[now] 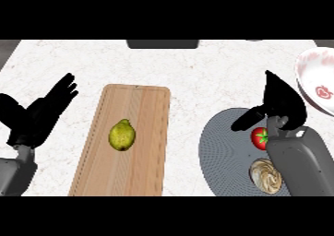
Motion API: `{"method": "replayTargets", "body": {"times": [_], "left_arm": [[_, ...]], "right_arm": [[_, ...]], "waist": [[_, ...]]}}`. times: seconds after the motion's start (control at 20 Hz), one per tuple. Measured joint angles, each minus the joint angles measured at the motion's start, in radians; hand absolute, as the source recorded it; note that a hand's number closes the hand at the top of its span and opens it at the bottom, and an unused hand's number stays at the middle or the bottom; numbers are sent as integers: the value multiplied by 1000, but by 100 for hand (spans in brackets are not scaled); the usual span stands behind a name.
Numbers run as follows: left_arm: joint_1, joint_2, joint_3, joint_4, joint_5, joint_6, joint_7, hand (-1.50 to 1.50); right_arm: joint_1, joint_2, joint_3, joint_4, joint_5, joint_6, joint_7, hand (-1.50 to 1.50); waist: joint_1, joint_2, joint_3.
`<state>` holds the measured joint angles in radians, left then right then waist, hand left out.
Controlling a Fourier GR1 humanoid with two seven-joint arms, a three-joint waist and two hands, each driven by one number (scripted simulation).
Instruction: Pick the tomato from the placemat and place it in the bowl
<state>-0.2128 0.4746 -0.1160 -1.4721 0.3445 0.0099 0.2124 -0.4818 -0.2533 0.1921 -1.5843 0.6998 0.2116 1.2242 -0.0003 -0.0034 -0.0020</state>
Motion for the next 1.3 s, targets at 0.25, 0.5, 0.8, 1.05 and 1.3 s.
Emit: {"method": "replayTargets", "body": {"times": [0.25,0.5,0.8,1.05,1.3], "left_arm": [[5,-2,12,10,-6,-13,-10,0],[2,-8,21,8,-12,-16,0,0],[-7,-24,25,6,-25,-16,7,0],[-4,-25,40,-18,-23,-25,26,0],[-19,-33,52,8,-33,-39,25,0]], "right_arm": [[23,19,-19,6,24,18,-6,-150],[19,34,-51,28,47,35,-19,-150],[42,67,-86,64,78,46,-45,-150],[60,95,-116,88,100,57,-68,-150],[73,113,-152,127,124,63,-95,-150]], "waist": [[-2,0,0],[-1,1,1],[-1,2,1],[1,2,1],[-1,3,1]]}}
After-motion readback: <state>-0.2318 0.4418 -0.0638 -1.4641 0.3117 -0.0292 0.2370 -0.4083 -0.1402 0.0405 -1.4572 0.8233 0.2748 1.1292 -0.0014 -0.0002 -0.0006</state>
